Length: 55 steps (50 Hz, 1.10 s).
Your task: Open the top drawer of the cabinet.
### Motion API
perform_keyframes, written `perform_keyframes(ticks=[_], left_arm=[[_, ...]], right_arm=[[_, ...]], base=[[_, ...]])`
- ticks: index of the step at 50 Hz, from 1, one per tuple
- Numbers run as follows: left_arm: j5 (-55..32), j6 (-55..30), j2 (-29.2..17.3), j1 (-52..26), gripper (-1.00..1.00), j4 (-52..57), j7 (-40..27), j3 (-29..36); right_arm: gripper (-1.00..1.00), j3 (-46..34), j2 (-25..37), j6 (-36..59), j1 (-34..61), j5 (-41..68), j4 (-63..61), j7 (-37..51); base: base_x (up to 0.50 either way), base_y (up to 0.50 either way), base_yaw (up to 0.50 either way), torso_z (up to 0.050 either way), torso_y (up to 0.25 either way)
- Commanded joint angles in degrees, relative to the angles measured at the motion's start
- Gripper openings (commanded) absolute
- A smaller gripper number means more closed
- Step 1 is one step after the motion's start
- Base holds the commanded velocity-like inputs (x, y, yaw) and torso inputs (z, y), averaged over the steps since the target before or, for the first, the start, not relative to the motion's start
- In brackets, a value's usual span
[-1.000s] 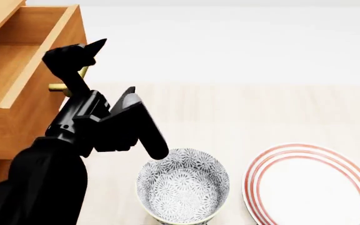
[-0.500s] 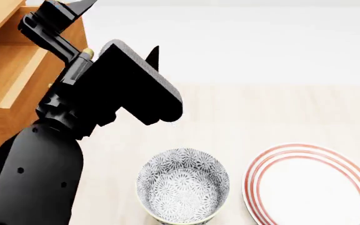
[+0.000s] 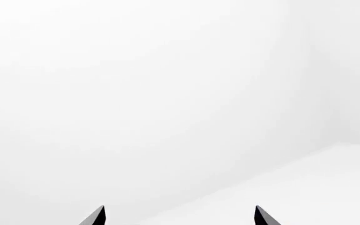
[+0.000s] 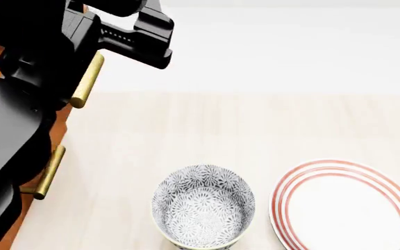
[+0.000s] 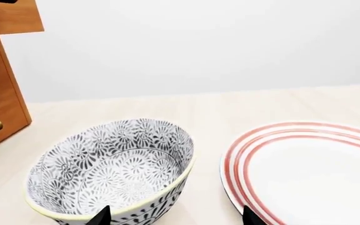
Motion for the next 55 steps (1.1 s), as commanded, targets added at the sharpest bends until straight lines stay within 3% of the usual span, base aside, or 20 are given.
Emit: perform_keyframes(ticks=[1,7,19,31,55], left_arm=[[-14.0,-1.4,1.0,-3.7,1.00,0.3,-8.5,-6.5],[-22.2,-2.1,1.2,-4.8,1.00,-1.0,-13.3,-9.7],[-21.6,4.4,-0.8,-5.2,1.00,-9.5,-14.3,-9.3],[-32.0,5.8,1.1,-6.1,1.00,-19.3,-20.2,-17.3],[-39.2,9.2,0.0,-11.5,1.00,-30.4,-26.6,-21.2]], right_arm=[[1.00,1.1,-0.9,0.0,0.1,-0.7,-0.1,-0.9],[1.00,1.0,-0.8,0.0,0.0,-0.7,-0.1,-0.8],[1.00,0.7,-0.8,-0.1,0.1,-0.6,0.3,-0.9],[1.00,0.4,-0.8,-0.4,0.2,-0.6,0.9,-1.0],[1.00,0.1,-0.5,0.0,0.3,-0.2,0.5,-0.5]], base=[[0.00,0.00,0.00,0.000,0.000],[0.00,0.00,0.00,0.000,0.000],[0.00,0.00,0.00,0.000,0.000],[0.00,0.00,0.00,0.000,0.000],[0.00,0.00,0.00,0.000,0.000]])
